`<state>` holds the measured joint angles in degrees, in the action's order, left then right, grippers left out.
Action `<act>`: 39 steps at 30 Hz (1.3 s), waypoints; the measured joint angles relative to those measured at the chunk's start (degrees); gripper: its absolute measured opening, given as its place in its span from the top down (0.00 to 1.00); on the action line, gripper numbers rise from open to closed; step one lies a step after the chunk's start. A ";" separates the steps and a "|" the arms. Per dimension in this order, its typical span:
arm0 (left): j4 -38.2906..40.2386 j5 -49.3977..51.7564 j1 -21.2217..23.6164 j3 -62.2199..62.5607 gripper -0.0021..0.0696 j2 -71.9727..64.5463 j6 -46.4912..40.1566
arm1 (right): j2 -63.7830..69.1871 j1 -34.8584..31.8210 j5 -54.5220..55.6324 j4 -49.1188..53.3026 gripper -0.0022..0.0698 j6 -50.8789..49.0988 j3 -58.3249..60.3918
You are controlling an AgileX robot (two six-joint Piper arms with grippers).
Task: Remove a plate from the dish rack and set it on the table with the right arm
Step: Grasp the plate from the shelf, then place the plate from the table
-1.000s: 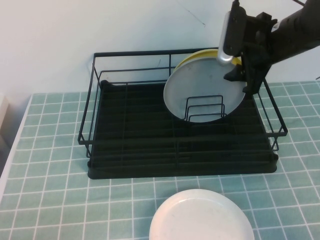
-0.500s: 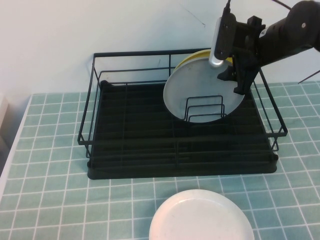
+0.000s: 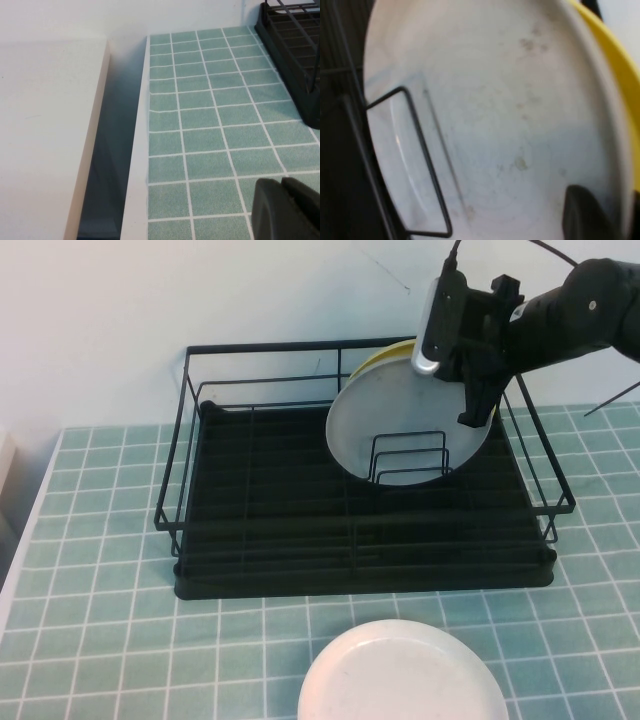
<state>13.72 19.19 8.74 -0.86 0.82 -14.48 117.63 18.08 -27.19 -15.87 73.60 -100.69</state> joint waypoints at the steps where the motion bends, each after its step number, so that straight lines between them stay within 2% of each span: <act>1: 0.00 0.00 0.00 0.00 0.98 0.00 0.00 | 0.00 0.00 0.00 0.00 0.86 -1.08 0.00; 8: 0.00 0.00 0.00 0.00 0.98 0.00 0.00 | -2.30 0.00 -3.62 1.10 0.86 -6.22 -1.16; 13: 0.00 0.00 0.00 0.00 0.98 0.00 0.00 | -8.68 0.03 -6.22 2.16 0.86 -7.99 -2.14; 17: 0.00 0.00 0.00 0.00 0.98 0.00 0.00 | -14.16 0.03 -9.93 2.99 0.86 -13.44 -2.18; 23: 0.00 0.00 0.00 0.00 0.98 0.00 0.00 | -23.51 0.03 -19.41 3.52 0.86 -28.26 -2.18; 28: 0.00 0.00 0.00 0.00 0.98 0.00 0.00 | -31.13 0.03 -33.08 2.64 0.86 -44.21 -0.78; 30: 0.00 0.00 0.00 0.00 0.98 0.00 0.00 | -34.22 -0.24 -36.31 -0.88 0.86 -48.33 4.18; 33: 0.00 0.00 0.00 0.00 0.98 0.00 0.00 | -39.64 -0.43 -34.73 -10.10 0.86 -50.09 19.51; 37: 0.00 0.00 0.00 0.00 0.98 0.00 0.00 | -43.78 -0.43 -26.92 -24.73 0.86 -46.48 40.89; 39: 0.00 0.00 0.00 0.00 0.98 0.00 0.00 | -43.95 -0.43 -24.15 -28.44 0.87 -43.93 48.29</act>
<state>13.72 19.19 8.74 -0.86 0.82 -14.48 73.68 17.65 -51.35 -44.31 29.66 -52.40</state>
